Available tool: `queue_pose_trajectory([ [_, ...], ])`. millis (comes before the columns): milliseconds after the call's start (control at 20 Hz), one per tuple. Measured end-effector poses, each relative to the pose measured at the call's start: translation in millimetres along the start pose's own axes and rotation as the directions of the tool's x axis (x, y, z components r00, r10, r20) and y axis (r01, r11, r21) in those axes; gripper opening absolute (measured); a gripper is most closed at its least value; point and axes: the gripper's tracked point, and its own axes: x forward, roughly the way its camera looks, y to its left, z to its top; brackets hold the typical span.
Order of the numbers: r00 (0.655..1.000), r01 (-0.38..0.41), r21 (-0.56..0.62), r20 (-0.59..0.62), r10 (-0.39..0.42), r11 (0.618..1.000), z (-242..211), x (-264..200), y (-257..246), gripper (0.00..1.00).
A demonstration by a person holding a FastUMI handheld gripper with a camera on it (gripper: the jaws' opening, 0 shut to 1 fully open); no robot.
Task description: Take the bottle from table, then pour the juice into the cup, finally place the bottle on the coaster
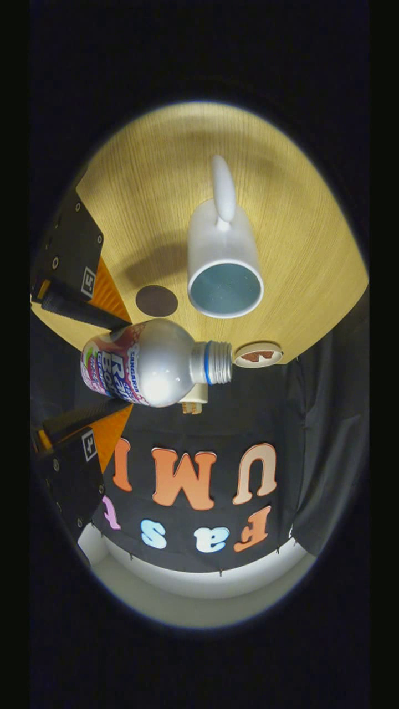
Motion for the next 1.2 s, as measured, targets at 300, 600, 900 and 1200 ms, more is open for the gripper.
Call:
queue_pose_trajectory([
  [300,1.0,0.016,-0.083,-0.006,-0.016,0.996,-1,0,-1,0.71],
  [600,1.0,0.028,-0.151,-0.003,-0.029,0.988,0,0,-4,0.71],
  [900,1.0,0.03,-0.211,-0.005,-0.031,0.977,-1,7,-13,0.71],
  [1200,1.0,0.022,-0.282,0.001,-0.022,0.959,2,6,-16,0.71],
])
